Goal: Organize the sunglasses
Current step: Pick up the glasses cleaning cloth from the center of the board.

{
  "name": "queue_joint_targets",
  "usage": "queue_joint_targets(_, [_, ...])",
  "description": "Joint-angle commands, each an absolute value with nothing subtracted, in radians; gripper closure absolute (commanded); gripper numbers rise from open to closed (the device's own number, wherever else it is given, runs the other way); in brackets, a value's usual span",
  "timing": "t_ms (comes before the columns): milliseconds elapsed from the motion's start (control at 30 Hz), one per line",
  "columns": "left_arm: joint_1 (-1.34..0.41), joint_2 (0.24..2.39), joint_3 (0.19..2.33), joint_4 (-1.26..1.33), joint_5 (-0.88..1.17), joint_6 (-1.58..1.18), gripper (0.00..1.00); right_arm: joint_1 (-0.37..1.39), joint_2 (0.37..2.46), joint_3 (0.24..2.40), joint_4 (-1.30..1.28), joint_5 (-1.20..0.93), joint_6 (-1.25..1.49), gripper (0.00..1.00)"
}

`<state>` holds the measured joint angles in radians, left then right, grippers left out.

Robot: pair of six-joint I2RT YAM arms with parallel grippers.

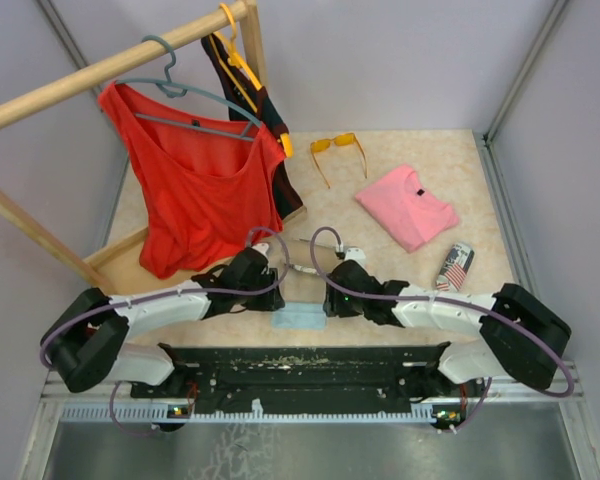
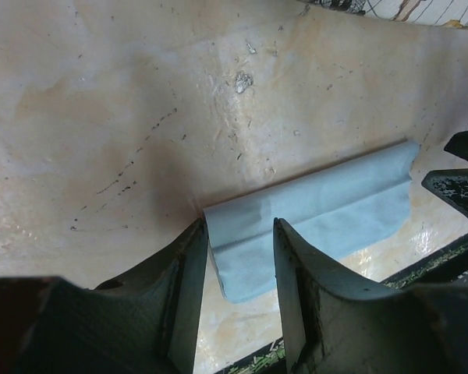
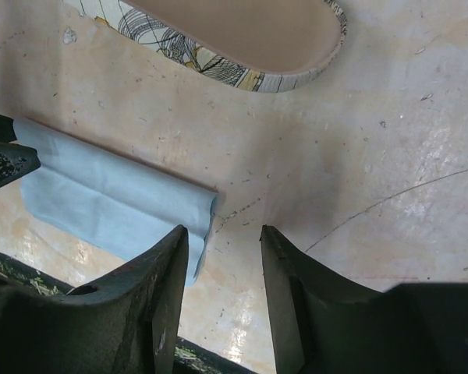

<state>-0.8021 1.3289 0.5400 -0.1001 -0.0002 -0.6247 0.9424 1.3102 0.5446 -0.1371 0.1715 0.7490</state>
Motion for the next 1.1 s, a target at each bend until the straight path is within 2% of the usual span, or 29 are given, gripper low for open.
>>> queue_joint_targets(0, [-0.831, 1.379, 0.554, -0.203, -0.091, -0.624, 0.54, 0.937, 1.262, 0.537, -0.095, 0.197, 0.770, 0.57])
queue_joint_targets(200, [-0.881, 1.409, 0.573, -0.248, -0.152, -0.639, 0.56, 0.936, 1.252, 0.526, -0.095, 0.198, 0.774, 0.57])
queue_joint_targets(367, [-0.888, 1.402, 0.564, -0.256, -0.164, -0.641, 0.62, 0.936, 1.251, 0.523, -0.095, 0.198, 0.775, 0.57])
queue_joint_targets(633, [-0.888, 1.408, 0.554, -0.253, -0.178, -0.638, 0.78, 0.935, 1.252, 0.520, -0.090, 0.193, 0.778, 0.57])
queue_joint_targets(900, [-0.888, 1.400, 0.534, -0.238, -0.179, -0.643, 0.99, 0.933, 1.253, 0.497, -0.035, 0.144, 0.786, 0.57])
queue_joint_targets(1067, [-0.889, 1.381, 0.525, -0.238, -0.176, -0.646, 1.00, 0.926, 1.250, 0.474, 0.034, 0.120, 0.817, 0.55])
